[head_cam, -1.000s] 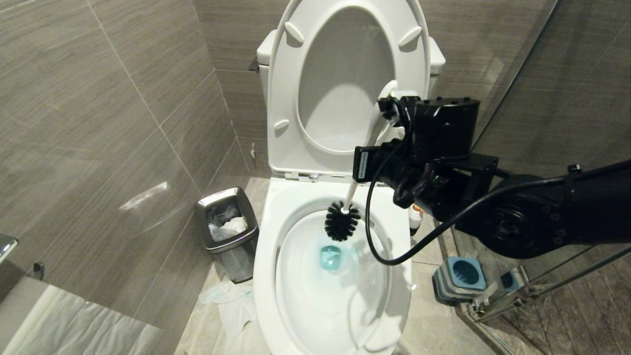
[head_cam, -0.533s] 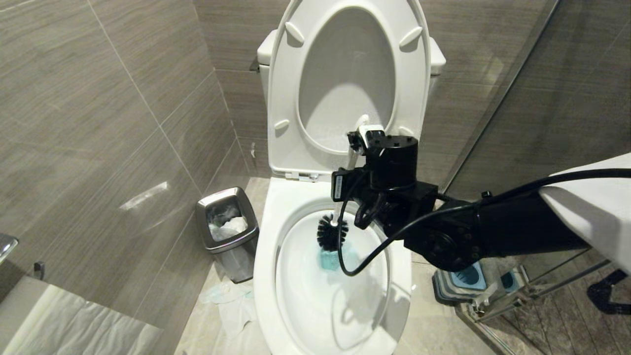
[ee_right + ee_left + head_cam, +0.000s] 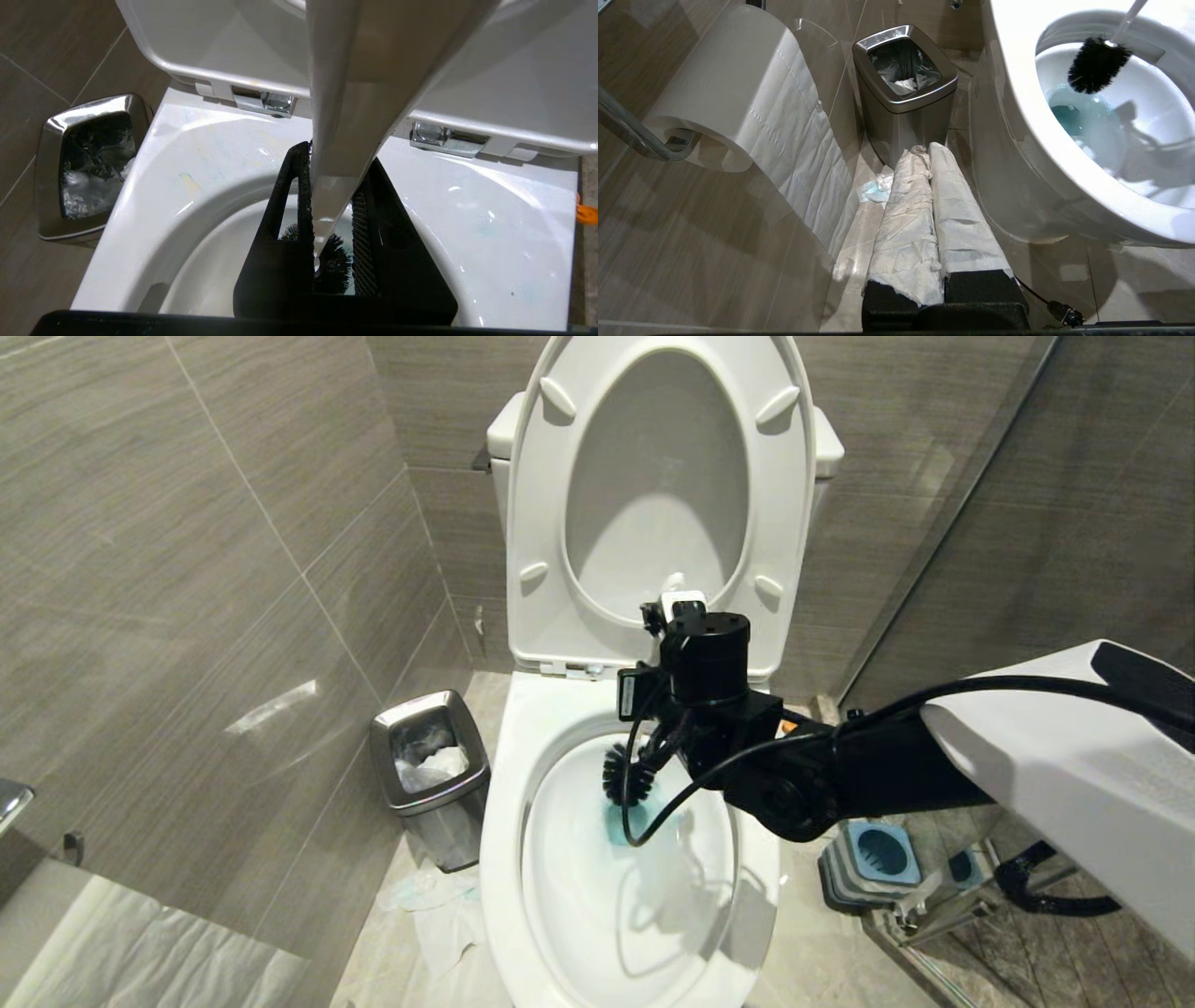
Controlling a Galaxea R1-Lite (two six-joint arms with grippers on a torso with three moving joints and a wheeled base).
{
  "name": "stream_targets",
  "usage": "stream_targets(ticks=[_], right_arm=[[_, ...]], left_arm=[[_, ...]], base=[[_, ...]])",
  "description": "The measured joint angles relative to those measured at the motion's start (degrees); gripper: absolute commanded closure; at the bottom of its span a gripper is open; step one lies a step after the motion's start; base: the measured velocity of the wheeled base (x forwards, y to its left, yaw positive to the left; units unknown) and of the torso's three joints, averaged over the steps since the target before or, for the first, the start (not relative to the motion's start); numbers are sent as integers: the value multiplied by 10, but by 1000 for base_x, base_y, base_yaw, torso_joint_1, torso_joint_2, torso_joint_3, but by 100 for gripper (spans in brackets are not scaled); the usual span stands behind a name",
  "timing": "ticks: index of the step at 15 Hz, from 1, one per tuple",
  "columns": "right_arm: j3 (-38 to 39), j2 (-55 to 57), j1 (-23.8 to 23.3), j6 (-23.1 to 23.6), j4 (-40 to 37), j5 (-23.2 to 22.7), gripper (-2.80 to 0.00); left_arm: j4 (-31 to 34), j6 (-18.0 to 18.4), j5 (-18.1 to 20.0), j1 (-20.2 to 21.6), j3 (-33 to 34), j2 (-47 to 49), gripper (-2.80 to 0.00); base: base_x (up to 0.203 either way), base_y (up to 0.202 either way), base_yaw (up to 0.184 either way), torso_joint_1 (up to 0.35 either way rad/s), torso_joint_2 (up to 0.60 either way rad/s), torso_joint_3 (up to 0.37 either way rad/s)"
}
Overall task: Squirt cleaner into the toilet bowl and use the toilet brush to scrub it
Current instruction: Scrub the toilet bowl
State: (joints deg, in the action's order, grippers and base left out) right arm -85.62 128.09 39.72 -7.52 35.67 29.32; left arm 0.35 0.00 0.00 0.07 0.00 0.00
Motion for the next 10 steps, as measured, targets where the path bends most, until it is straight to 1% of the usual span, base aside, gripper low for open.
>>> stream_targets(ticks=[4,6,8,10], right_arm=[[-59,42,-3,0,-1,7,0],[-87,65,6,0,-1,12,0],[-95,79,24,-2,-1,13,0],[-83,84,39,-9,-1,15,0]], left_arm=[[0,0,0,0,0,0,0],[0,0,0,0,0,0,0],[0,0,0,0,0,0,0],[0,0,0,0,0,0,0]], base=[[0,0,0,0,0,0],[0,0,0,0,0,0],[0,0,0,0,0,0],[0,0,0,0,0,0]])
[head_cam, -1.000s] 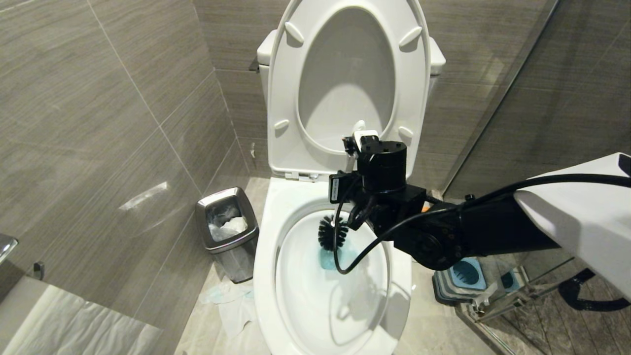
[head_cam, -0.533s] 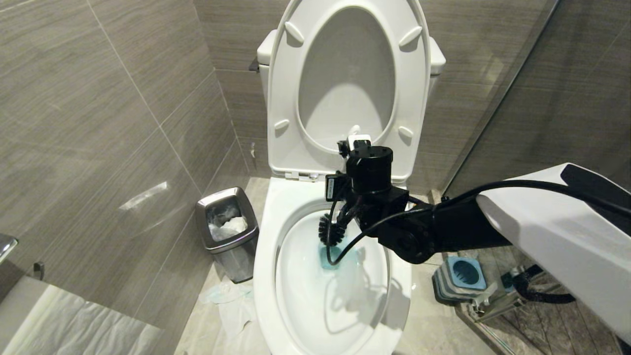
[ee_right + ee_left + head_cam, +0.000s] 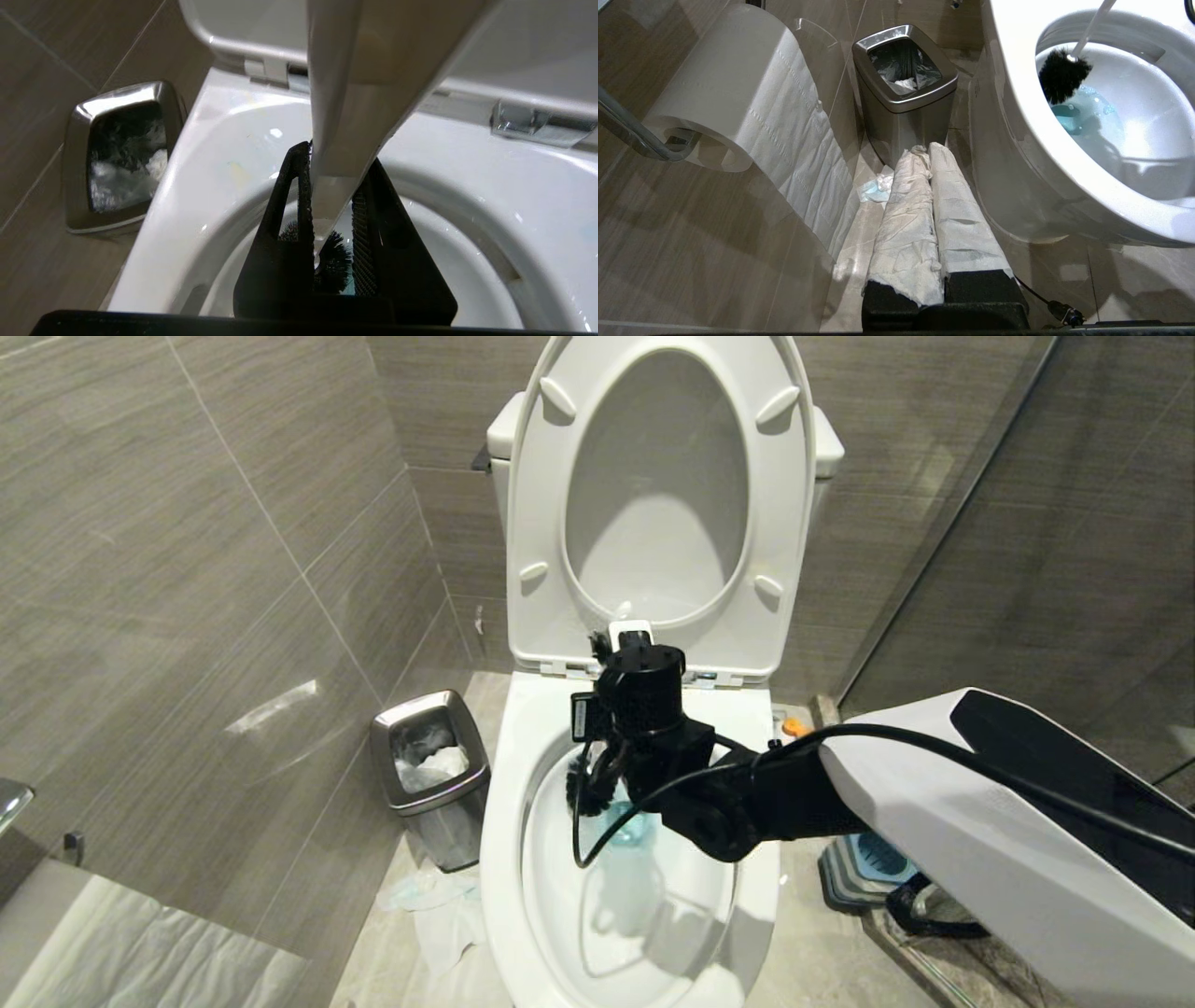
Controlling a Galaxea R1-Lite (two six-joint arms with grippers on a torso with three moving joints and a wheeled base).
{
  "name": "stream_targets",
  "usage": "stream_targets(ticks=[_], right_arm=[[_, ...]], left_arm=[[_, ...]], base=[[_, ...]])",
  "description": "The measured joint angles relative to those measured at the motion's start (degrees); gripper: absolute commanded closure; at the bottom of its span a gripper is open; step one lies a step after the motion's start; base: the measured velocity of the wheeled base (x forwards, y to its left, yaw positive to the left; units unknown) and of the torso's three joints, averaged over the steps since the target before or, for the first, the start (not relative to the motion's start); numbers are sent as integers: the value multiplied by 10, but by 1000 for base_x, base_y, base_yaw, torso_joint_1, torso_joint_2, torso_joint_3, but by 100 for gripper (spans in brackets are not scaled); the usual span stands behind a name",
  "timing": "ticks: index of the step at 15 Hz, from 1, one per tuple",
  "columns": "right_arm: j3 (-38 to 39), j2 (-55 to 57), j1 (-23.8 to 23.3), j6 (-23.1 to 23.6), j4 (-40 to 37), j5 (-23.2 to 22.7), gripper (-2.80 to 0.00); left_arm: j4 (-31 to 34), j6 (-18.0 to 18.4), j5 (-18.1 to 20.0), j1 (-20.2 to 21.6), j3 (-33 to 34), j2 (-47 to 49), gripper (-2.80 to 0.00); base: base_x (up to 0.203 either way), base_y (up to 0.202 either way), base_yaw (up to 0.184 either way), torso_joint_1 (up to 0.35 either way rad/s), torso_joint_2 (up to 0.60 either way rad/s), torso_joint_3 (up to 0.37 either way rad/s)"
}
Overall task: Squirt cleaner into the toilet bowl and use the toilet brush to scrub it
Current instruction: Scrub the toilet bowl
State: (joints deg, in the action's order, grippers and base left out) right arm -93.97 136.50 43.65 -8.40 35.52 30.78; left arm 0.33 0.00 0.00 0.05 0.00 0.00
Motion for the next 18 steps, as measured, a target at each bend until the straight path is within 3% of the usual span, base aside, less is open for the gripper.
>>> stream_targets(ticks=[5,11,18], right_arm=[[109,-36,29,-12,5,12,0],[301,-138,36,-10,83,23,0],[344,-213,10,-5,92,55,0]], left_arm=[[0,0,0,0,0,0,0],[0,0,0,0,0,0,0],[0,0,0,0,0,0,0]], base=[[0,0,0,0,0,0],[0,0,0,0,0,0],[0,0,0,0,0,0]])
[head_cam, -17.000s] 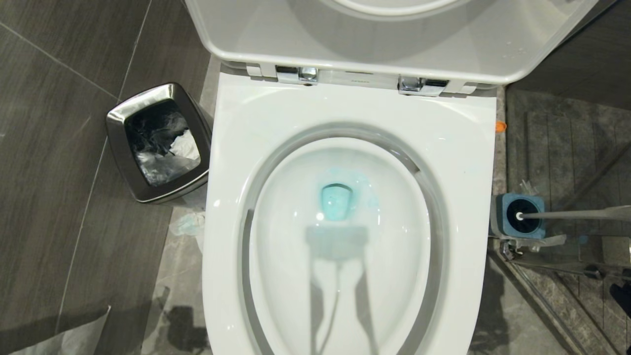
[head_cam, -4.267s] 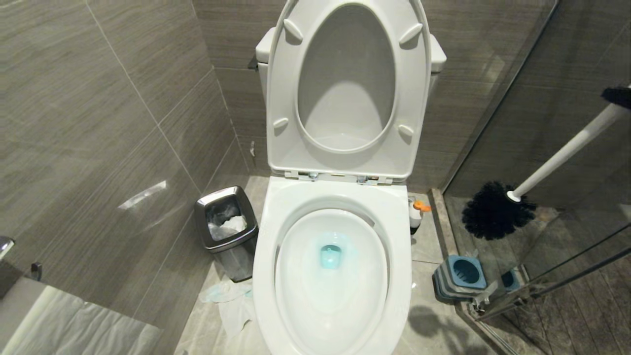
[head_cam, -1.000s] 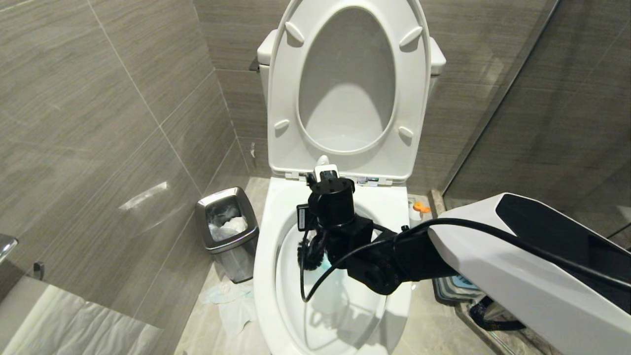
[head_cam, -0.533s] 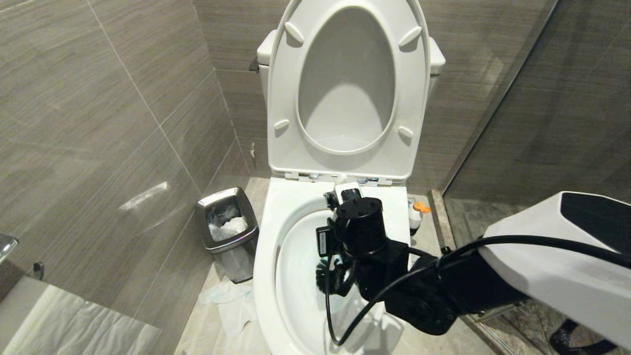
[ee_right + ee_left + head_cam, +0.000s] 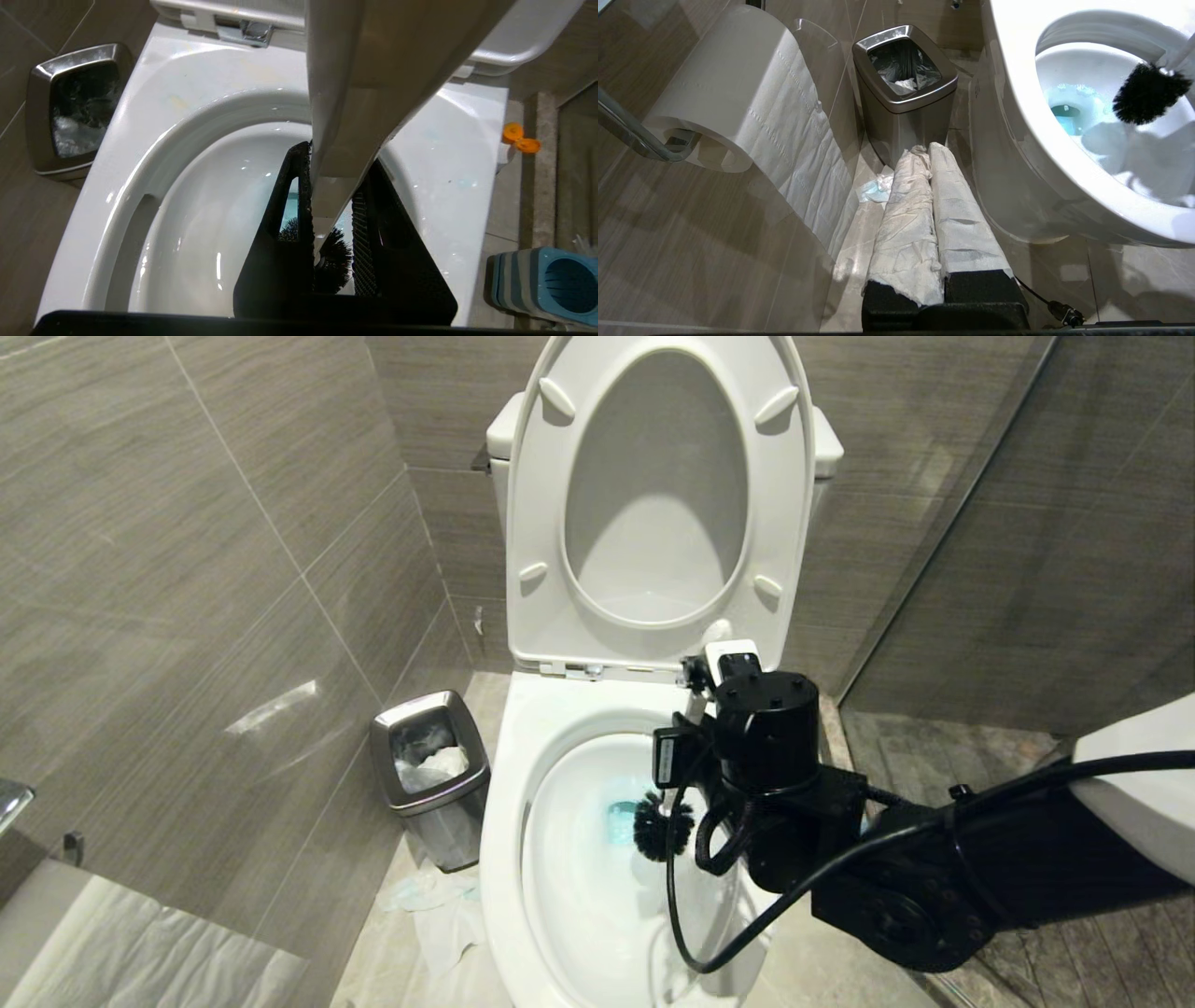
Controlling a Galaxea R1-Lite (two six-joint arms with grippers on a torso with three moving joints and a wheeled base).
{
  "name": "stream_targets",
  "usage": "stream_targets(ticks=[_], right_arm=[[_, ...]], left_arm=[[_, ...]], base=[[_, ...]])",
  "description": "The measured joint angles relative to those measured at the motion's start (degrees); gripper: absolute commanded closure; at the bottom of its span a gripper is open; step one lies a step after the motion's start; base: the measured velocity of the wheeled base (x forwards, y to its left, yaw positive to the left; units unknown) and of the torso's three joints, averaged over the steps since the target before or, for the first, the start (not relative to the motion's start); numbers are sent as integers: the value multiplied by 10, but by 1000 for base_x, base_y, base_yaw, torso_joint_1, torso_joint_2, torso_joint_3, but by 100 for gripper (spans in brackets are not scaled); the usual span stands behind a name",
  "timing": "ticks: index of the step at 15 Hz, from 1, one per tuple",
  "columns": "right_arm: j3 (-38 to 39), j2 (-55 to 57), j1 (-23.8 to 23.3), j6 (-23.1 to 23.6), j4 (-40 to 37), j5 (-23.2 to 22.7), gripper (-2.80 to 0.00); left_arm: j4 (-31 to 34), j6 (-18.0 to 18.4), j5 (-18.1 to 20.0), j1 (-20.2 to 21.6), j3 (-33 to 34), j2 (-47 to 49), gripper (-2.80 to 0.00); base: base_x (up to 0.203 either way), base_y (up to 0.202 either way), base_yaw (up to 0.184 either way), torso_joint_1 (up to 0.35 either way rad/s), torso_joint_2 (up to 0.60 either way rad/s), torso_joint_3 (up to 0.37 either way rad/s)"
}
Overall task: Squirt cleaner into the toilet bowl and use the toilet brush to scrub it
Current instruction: Scrub the toilet bowl
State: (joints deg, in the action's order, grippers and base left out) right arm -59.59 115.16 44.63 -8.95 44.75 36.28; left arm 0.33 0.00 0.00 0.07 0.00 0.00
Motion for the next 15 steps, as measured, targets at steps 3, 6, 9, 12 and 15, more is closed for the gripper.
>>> stream_targets(ticks=[3,6,9,12,15], right_arm=[[-17,2,-21,8,0,0,0],[-72,30,-34,10,0,7,0],[-126,71,-36,11,-1,14,0],[-173,105,-32,16,-3,9,0],[-232,140,-28,25,-14,7,0]], left_arm=[[0,0,0,0,0,0,0],[0,0,0,0,0,0,0],[0,0,0,0,0,0,0],[0,0,0,0,0,0,0],[0,0,0,0,0,0,0]], base=[[0,0,0,0,0,0],[0,0,0,0,0,0],[0,0,0,0,0,0],[0,0,0,0,0,0],[0,0,0,0,0,0]])
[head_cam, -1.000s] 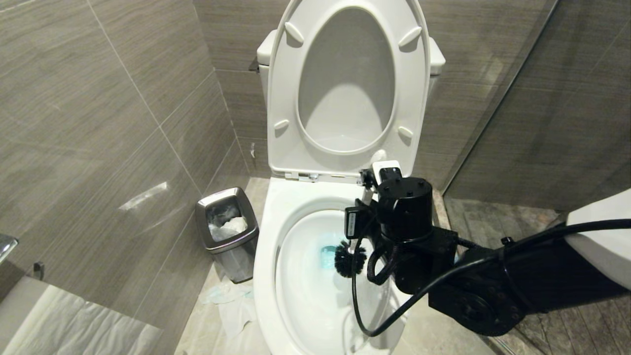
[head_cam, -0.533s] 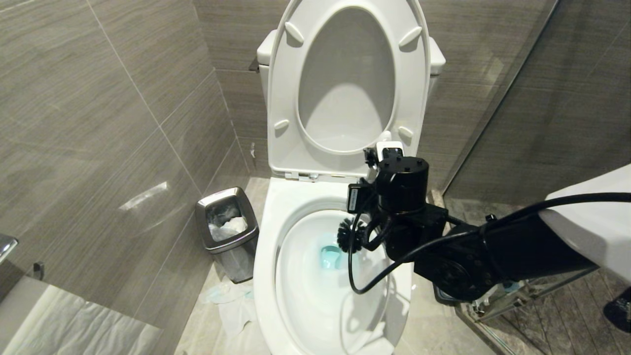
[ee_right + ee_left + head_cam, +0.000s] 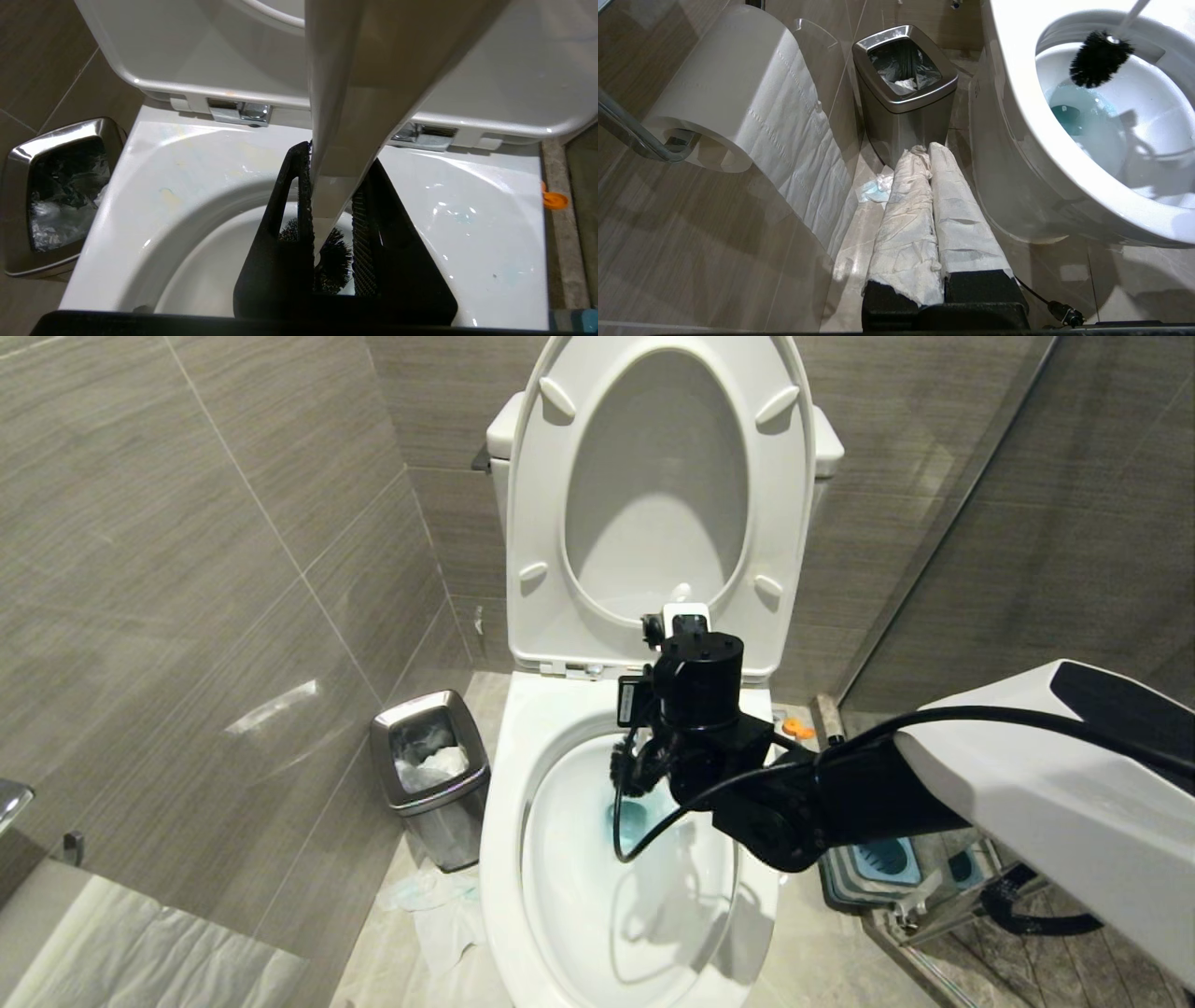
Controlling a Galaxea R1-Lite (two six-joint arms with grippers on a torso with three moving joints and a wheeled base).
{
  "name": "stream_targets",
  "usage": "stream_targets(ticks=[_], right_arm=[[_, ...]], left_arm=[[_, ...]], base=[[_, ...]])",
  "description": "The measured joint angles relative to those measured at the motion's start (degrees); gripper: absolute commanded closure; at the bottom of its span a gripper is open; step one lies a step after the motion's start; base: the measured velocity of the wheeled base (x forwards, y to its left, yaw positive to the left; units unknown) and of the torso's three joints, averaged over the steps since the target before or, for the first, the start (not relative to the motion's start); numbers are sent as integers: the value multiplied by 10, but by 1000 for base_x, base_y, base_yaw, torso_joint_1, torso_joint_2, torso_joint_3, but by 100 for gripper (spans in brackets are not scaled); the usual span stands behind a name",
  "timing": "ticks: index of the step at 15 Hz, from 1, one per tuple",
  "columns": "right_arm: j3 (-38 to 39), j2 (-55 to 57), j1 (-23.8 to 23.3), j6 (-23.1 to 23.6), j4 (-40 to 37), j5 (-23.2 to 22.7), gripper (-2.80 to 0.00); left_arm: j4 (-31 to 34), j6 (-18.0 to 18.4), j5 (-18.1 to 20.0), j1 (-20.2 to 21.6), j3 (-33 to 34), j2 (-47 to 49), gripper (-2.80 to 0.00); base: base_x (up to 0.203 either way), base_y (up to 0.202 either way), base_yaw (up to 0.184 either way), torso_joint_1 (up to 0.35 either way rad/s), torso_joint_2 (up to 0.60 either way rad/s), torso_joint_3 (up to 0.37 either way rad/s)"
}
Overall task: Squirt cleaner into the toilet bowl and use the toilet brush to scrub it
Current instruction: Scrub the toilet bowl
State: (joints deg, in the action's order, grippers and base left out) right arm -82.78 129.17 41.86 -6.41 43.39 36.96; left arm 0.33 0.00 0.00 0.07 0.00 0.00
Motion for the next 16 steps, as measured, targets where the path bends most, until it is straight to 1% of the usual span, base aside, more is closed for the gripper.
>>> stream_targets(ticks=[2,4,6,8,11,16], right_arm=[[-37,20,11,1,-14,-6,0],[-66,39,33,1,-19,-13,0],[-77,50,59,1,-31,-16,0],[-67,53,75,-1,-35,-14,0],[4,31,94,-11,-34,-11,0],[194,-79,116,-35,-33,-10,0]], left_arm=[[0,0,0,0,0,0,0],[0,0,0,0,0,0,0],[0,0,0,0,0,0,0],[0,0,0,0,0,0,0],[0,0,0,0,0,0,0],[0,0,0,0,0,0,0]], base=[[0,0,0,0,0,0],[0,0,0,0,0,0],[0,0,0,0,0,0],[0,0,0,0,0,0],[0,0,0,0,0,0],[0,0,0,0,0,0]])
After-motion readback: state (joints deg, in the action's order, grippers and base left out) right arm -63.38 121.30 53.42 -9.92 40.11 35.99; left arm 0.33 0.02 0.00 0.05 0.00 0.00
